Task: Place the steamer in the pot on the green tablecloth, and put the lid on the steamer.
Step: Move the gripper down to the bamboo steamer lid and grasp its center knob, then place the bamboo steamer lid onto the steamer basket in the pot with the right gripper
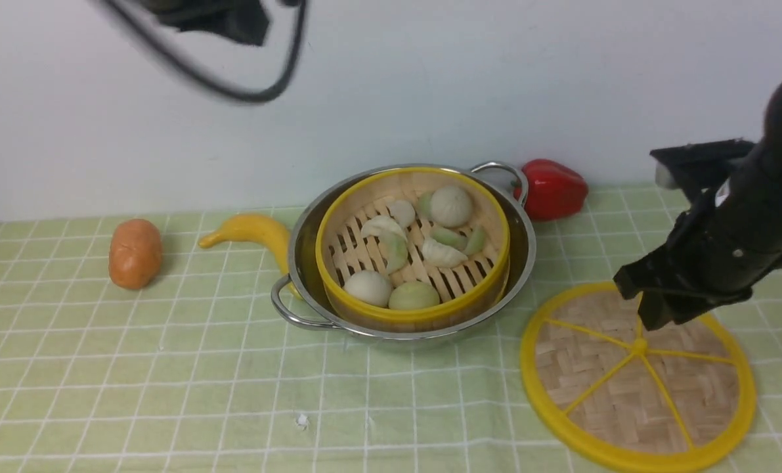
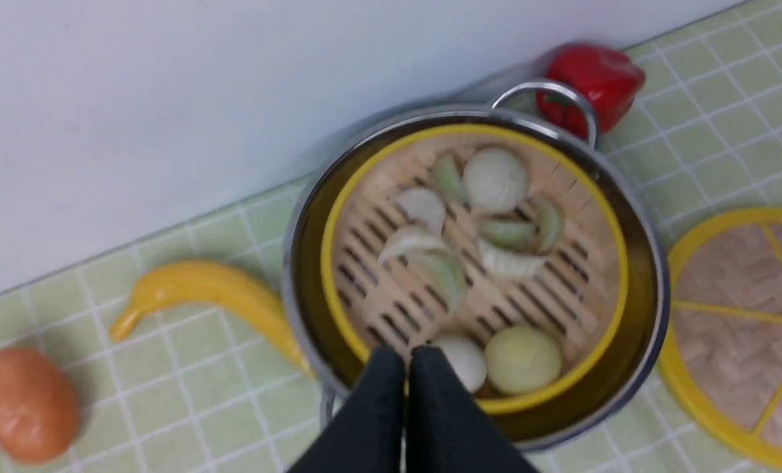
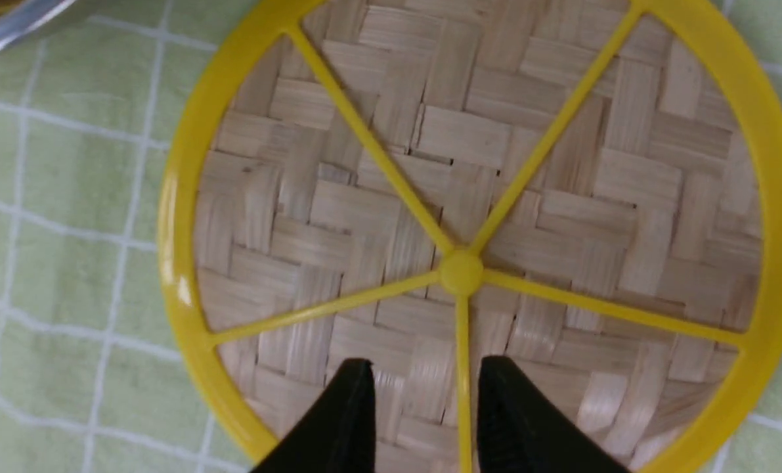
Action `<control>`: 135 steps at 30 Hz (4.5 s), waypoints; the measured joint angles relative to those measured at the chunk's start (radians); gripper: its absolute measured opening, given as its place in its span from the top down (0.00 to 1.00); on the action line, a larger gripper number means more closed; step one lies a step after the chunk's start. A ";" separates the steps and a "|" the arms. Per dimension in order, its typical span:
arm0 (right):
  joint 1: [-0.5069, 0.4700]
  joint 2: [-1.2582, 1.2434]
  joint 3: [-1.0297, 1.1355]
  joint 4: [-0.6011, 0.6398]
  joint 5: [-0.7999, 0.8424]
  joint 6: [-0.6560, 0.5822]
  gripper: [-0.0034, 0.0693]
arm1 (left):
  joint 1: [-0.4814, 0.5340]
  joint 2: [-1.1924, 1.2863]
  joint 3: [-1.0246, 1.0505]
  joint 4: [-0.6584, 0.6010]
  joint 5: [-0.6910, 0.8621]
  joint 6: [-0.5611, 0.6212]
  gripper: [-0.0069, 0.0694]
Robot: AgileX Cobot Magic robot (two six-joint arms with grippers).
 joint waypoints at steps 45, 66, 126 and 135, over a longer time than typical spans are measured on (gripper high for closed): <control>0.024 0.128 -0.506 -0.057 0.183 0.026 0.75 | 0.000 -1.038 0.947 -0.011 0.004 -0.132 0.94; 0.260 0.601 -1.098 -0.005 0.193 0.003 0.75 | 0.000 -1.038 0.947 -0.016 0.004 -0.132 0.92; 0.259 0.693 -1.128 0.099 0.165 -0.105 0.75 | 0.000 -1.038 0.947 -0.036 0.004 -0.132 0.91; 0.259 0.682 -1.141 0.098 0.188 -0.104 0.75 | 0.000 -1.038 0.947 -0.037 0.004 -0.132 0.91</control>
